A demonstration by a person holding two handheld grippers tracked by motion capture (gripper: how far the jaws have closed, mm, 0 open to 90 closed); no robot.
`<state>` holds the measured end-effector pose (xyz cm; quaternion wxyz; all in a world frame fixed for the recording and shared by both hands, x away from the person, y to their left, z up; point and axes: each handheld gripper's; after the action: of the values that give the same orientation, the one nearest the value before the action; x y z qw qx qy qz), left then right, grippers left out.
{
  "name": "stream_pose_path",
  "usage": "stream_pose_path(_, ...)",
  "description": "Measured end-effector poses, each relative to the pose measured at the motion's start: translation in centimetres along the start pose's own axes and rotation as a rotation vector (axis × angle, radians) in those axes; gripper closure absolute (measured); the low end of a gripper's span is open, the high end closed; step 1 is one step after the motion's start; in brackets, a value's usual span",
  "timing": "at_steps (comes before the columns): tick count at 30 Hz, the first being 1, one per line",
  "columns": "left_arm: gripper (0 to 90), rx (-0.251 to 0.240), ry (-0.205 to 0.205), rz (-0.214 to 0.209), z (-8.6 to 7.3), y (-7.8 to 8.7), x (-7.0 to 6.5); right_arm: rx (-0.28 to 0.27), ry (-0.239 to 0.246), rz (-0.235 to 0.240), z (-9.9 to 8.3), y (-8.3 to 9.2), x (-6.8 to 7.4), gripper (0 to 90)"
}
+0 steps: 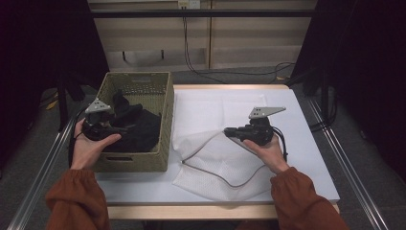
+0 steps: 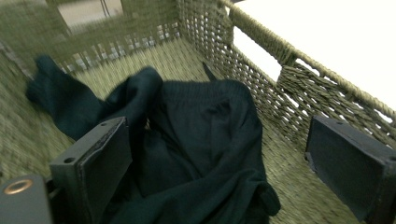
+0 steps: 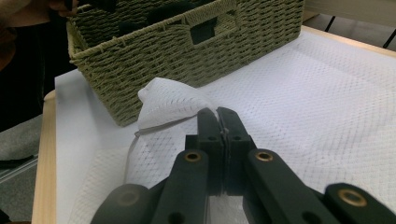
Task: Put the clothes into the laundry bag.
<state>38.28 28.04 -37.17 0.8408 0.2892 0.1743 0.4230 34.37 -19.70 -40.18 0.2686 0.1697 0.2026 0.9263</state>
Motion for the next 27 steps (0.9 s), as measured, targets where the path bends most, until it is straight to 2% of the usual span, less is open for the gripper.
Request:
stream_pose_path(4,7.2,0.014,-0.012,0.003,0.8,0.1,0.3,0.003,0.004,-0.001,0.0,-0.1,0.0,89.2)
stream_pose_path(6,7.1,0.029,-0.051,0.015,1.3,0.1,0.6,0.004,0.001,-0.002,0.0,-0.1,0.0,89.2)
stream_pose_path(7,7.1,0.015,-0.034,0.014,1.4,0.0,0.6,0.006,0.001,0.001,-0.1,-0.1,-0.1,89.2)
stream_pose_path(8,6.8,0.025,-0.045,0.017,1.6,-0.1,1.0,0.007,-0.001,0.001,-0.1,-0.1,-0.1,89.2)
stream_pose_path(9,6.3,0.020,-0.038,0.021,1.6,-0.4,1.2,0.006,0.001,-0.002,-0.1,-0.1,-0.1,89.2)
stream_pose_path(10,6.2,0.032,-0.031,0.026,1.7,-0.7,1.5,0.005,0.001,0.000,-0.1,-0.1,0.0,89.2)
stream_pose_path(11,5.5,0.060,-0.046,0.043,1.7,-1.1,2.0,0.003,0.000,0.000,-0.1,-0.1,0.0,89.2)
stream_pose_path(12,4.1,0.077,-0.045,0.077,1.7,-1.6,2.4,0.004,0.000,0.002,-0.1,-0.1,0.0,89.2)
stream_pose_path(13,3.8,0.082,-0.032,0.090,1.6,-2.0,2.8,0.006,0.004,0.003,-0.1,-0.1,0.0,89.2)
stream_pose_path(16,4.3,0.117,0.002,0.090,1.4,-3.3,3.8,0.010,0.002,0.005,-0.2,-0.2,0.0,89.3)
stream_pose_path(17,4.3,0.133,0.007,0.072,1.4,-3.7,4.0,0.010,0.003,0.006,-0.2,-0.2,-0.1,89.2)
stream_pose_path(18,4.6,0.153,-0.004,0.065,1.3,-4.1,4.1,0.011,0.003,0.006,-0.2,-0.2,-0.1,89.2)
stream_pose_path(21,4.6,0.181,-0.011,0.034,1.1,-5.4,3.7,0.011,0.000,0.005,-0.2,-0.2,-0.2,89.3)
stream_pose_path(25,4.3,0.285,-0.031,-0.030,0.7,-6.5,3.4,0.015,0.002,0.001,-0.3,-0.2,-0.1,89.3)
stream_pose_path(27,4.6,0.302,-0.036,-0.051,0.6,-6.7,3.2,0.017,0.001,0.000,-0.3,-0.3,-0.1,89.2)
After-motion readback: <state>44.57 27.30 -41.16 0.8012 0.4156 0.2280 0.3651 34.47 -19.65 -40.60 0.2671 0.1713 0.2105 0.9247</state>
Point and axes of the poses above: each handheld gripper's, and its own axes: y roughly backward along the jaws, z roughly out of its top, x roughly to its left, and after that the axes turned 2 degrees about x, right-handed
